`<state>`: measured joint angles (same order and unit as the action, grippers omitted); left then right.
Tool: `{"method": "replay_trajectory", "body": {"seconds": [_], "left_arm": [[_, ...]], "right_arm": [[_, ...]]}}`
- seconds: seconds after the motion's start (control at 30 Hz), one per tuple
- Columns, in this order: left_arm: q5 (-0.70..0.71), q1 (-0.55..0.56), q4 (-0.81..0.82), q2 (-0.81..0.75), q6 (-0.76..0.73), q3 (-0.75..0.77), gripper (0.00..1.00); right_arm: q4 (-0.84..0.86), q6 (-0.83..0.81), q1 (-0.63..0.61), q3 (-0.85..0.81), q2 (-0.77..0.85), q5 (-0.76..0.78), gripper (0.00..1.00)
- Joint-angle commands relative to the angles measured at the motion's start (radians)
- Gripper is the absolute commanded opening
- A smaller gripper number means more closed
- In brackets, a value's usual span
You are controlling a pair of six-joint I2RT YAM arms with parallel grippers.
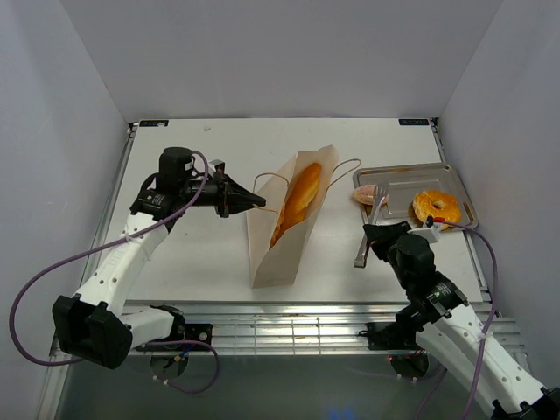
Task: Place the fake bread into the paper bag
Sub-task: Pick up the clamp at the center of the board, then pick up the fake bread from the plate.
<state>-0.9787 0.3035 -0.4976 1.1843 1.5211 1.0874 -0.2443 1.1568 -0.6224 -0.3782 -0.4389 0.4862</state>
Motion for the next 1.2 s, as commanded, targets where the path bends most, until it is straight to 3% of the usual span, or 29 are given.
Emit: {"method": "replay_trajectory", "body": {"seconds": [0.0, 0.27, 0.47, 0.6, 0.77, 0.83, 1.17], "left_arm": [[-0.061, 0.005, 0.042, -0.014, 0.01, -0.009, 0.0], [-0.098, 0.003, 0.071, 0.006, 0.017, -0.02, 0.0], [-0.112, 0.003, 0.113, 0.024, 0.039, -0.02, 0.0], [-0.121, 0.003, 0.145, 0.024, 0.059, -0.034, 0.0], [-0.141, 0.003, 0.171, 0.023, 0.076, -0.052, 0.0], [-0.15, 0.003, 0.186, 0.023, 0.083, -0.067, 0.0], [-0.186, 0.017, 0.226, 0.106, 0.082, -0.046, 0.0]], "right_arm": [[-0.043, 0.07, 0.127, 0.047, 0.017, -0.204, 0.08], [0.062, 0.153, 0.335, 0.2, 0.095, -0.326, 0.11], [0.054, 0.236, 0.51, 0.274, 0.291, -0.435, 0.13], [0.053, 0.355, 0.529, 0.335, 0.394, -0.42, 0.14], [0.037, 0.429, 0.529, 0.343, 0.43, -0.359, 0.22], [0.016, 0.445, 0.529, 0.334, 0.428, -0.339, 0.31], [-0.056, 0.558, 0.529, 0.361, 0.52, -0.213, 0.45]]}}
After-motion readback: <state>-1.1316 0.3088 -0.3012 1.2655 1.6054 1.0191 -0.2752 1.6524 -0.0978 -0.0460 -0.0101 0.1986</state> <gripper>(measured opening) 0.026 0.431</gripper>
